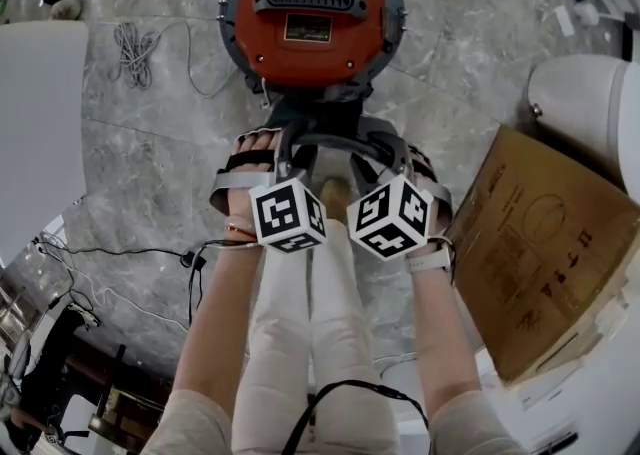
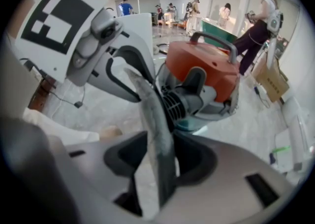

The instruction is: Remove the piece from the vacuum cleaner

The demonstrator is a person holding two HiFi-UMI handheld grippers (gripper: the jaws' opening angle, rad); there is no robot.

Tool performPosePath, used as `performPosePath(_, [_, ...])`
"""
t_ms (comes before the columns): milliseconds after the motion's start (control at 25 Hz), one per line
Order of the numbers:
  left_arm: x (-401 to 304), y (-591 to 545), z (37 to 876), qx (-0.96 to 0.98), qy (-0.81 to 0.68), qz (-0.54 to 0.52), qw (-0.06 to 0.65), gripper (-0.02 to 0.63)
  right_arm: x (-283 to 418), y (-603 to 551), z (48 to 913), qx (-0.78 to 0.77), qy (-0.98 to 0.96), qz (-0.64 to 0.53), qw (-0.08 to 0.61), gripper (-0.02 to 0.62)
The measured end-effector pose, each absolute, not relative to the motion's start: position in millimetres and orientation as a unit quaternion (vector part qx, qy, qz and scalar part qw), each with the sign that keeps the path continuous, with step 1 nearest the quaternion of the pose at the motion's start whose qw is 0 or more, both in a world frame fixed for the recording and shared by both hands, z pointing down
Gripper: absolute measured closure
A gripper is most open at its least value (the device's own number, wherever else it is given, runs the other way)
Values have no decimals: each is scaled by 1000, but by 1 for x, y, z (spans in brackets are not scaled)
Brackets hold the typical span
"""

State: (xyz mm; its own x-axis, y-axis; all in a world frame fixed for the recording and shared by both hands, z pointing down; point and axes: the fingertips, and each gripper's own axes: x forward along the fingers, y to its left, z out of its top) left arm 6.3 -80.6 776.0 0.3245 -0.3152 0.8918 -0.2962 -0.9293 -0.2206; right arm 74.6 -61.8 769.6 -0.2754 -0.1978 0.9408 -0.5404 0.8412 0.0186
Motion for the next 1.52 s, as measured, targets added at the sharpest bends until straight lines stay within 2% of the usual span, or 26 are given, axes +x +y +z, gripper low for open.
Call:
performPosePath(280, [11,-79,783,-811,185,-556,-5,436,75,-61,772,240,-782,136,558,433])
performPosePath(440, [12,-75,784,-809,184,-558,-13,437,81,-67,766,257,-781,121,556,508])
performPosePath(480, [12,-75,783,-809,186,-557,-13,445,82,-67,766,260,-781,119,556,514])
performPosePath(600, [10,-75,780,-809,196,-554,-8,530,83,-67,766,261,-779,113,559,531])
performPosePath(800, [9,-75,778,-812,195,-550,-11,567,83,-70,765,266,-776,99,563,548])
performPosePath(1520, [6,-59,776,-811,207,-546,-33,571,81,-57,763,266,-777,80,565,557])
